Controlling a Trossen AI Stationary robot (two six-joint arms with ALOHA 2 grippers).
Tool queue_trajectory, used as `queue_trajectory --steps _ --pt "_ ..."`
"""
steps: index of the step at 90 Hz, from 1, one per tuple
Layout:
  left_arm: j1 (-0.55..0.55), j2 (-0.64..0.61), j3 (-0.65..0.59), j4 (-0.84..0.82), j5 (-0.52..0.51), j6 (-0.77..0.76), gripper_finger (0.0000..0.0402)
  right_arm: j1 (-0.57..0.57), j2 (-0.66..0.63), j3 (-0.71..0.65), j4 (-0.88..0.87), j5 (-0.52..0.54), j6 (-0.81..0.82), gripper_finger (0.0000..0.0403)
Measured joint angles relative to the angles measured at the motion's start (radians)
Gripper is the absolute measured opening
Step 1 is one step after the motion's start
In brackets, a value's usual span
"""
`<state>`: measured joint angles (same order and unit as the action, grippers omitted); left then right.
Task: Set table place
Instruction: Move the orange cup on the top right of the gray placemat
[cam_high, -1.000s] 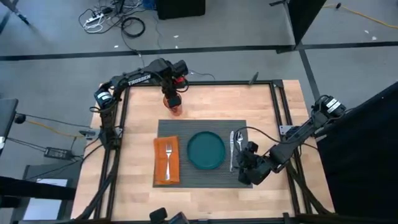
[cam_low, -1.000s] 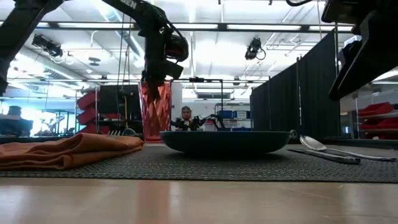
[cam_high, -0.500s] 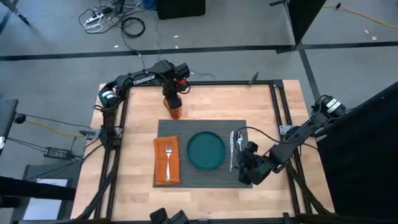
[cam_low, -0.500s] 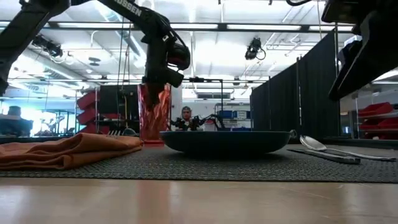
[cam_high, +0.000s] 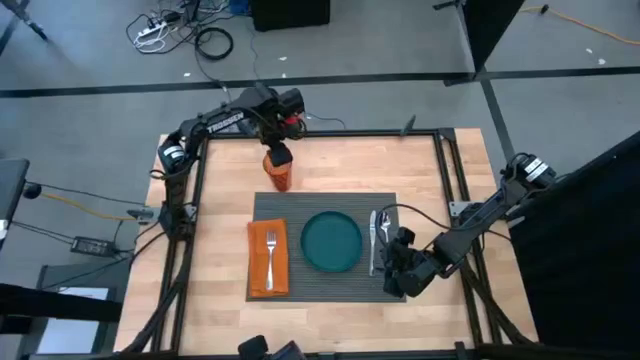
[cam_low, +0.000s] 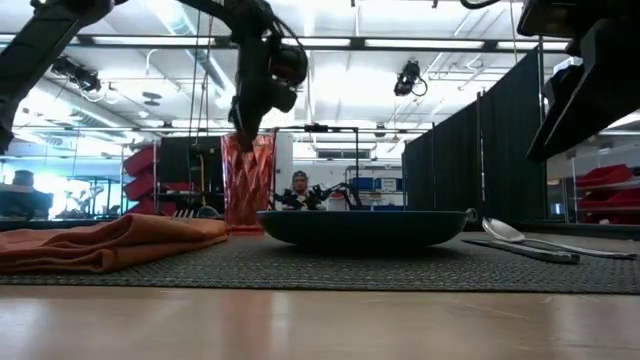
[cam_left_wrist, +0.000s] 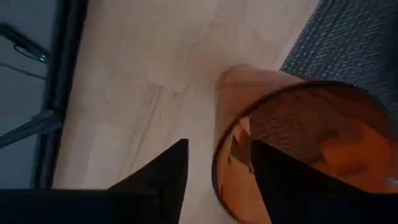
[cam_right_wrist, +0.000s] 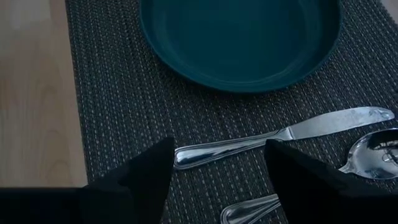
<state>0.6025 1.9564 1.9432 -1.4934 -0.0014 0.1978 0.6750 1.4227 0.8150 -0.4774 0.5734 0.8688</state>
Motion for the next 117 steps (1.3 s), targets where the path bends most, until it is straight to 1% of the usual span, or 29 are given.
queue_trajectory --steps 11,19,28,46,56,67,77,86,92,100,108,117 --pt "-0.026 -0.001 0.081 -0.026 -0.034 -0.005 0.0161 0.0 0.0 0.0 0.0 -0.01 0.0 0.0226" --pt "-0.051 -0.016 0.112 -0.02 -0.037 -0.004 0.0161 0.0 0.0 0.0 0.0 -0.021 0.0 0.0226" --pt "-0.087 -0.054 0.118 -0.009 -0.05 -0.01 0.0161 0.0 0.0 0.0 0.0 -0.024 -0.002 0.0226" --pt "-0.171 -0.142 0.115 -0.019 -0.087 -0.083 0.0161 0.0 0.0 0.0 0.003 -0.024 -0.011 0.0226" --pt "-0.238 -0.191 0.115 -0.024 -0.131 -0.126 0.0161 0.0 0.0 0.0 0.02 -0.024 -0.039 0.0226" --pt "-0.301 -0.238 0.115 -0.039 -0.192 -0.183 0.0161 -0.018 -0.012 0.0 0.068 -0.027 -0.11 0.0226" --pt "-0.366 -0.269 0.115 -0.071 -0.247 -0.244 0.016 -0.054 -0.04 0.0 0.132 -0.029 -0.209 0.0227" --pt "-0.434 -0.291 0.111 -0.077 -0.305 -0.295 0.016 -0.106 -0.07 0.0 0.191 -0.069 -0.326 0.023" --pt "-0.477 -0.321 0.076 -0.063 -0.327 -0.321 0.016 -0.15 -0.081 0.0 0.22 -0.107 -0.391 0.0232" --pt "-0.518 -0.365 -0.004 -0.062 -0.365 -0.376 0.016 -0.211 -0.088 0.0 0.242 -0.156 -0.481 0.0233" --pt "-0.551 -0.417 -0.128 -0.046 -0.401 -0.439 0.016 -0.273 -0.087 0.0 0.273 -0.212 -0.581 0.0232" --pt "-0.582 -0.499 -0.288 0.023 -0.406 -0.507 0.016 -0.35 -0.084 0.02 0.282 -0.26 -0.68 0.0229"
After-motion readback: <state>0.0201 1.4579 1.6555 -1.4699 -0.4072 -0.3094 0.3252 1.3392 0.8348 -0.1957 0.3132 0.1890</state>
